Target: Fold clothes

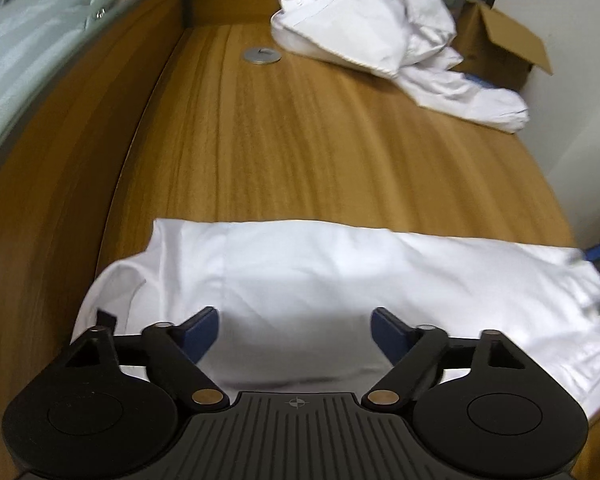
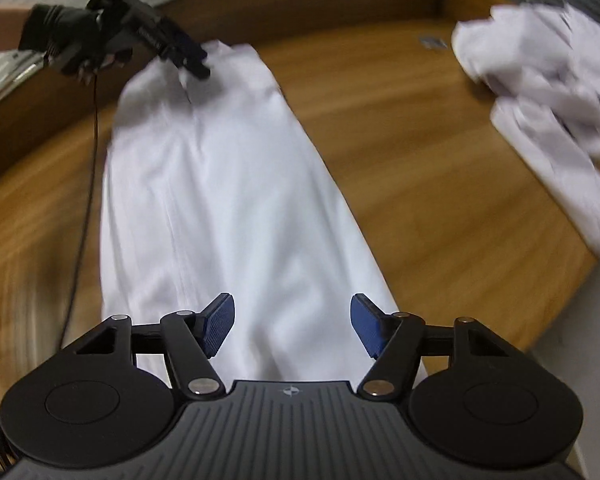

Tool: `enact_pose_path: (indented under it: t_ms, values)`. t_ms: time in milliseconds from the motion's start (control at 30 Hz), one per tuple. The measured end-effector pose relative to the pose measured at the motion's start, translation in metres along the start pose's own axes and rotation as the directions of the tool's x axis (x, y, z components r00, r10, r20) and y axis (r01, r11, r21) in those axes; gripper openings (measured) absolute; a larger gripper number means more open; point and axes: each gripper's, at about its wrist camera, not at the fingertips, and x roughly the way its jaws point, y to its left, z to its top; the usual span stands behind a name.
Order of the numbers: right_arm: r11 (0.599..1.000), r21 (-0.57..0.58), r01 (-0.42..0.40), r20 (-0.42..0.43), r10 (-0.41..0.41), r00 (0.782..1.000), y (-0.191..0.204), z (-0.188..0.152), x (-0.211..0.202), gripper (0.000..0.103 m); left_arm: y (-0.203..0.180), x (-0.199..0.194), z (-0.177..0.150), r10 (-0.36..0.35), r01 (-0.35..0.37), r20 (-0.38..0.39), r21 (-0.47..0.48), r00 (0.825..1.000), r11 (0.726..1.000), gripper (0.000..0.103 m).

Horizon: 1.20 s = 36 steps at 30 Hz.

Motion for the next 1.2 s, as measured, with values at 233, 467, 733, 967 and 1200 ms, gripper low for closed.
enact_pose_path:
  t_ms: [233, 467, 733, 967, 1200]
  values:
    - [0.994, -0.107, -0.035, 0.06, 0.042, 0.997, 0.038, 0.062, 0.052, 0.071, -0.001, 0.02, -0.015, 0.021, -0.02, 0.001, -0.093, 1.0, 0.995, 0.048]
    - [0.984, -0.179, -0.009, 0.036, 0.016, 0.999, 0.051, 0.069, 0.084, 0.072, 0.019, 0.029, -0.024, 0.031, -0.027, 0.018, -0.192, 0.999, 0.981, 0.041]
    - [0.994, -0.109, 0.0, -0.028, -0.003, 1.0, 0.023, 0.018, 0.067, 0.076, 0.037, 0.028, -0.029, 0.055, -0.043, 0.031, -0.311, 0.998, 0.949, 0.011]
    - [0.997, -0.071, 0.005, -0.08, -0.011, 0.997, -0.001, -0.014, 0.029, 0.073, 0.011, 0.004, -0.019, 0.149, -0.135, 0.019, -0.325, 0.989, 0.936, 0.053]
    - [0.992, -0.105, -0.075, -0.019, 0.074, 0.997, -0.03, -0.012, -0.032, 0.073, -0.058, -0.056, -0.015, 0.228, -0.196, 0.053, -0.348, 0.972, 0.917, 0.059]
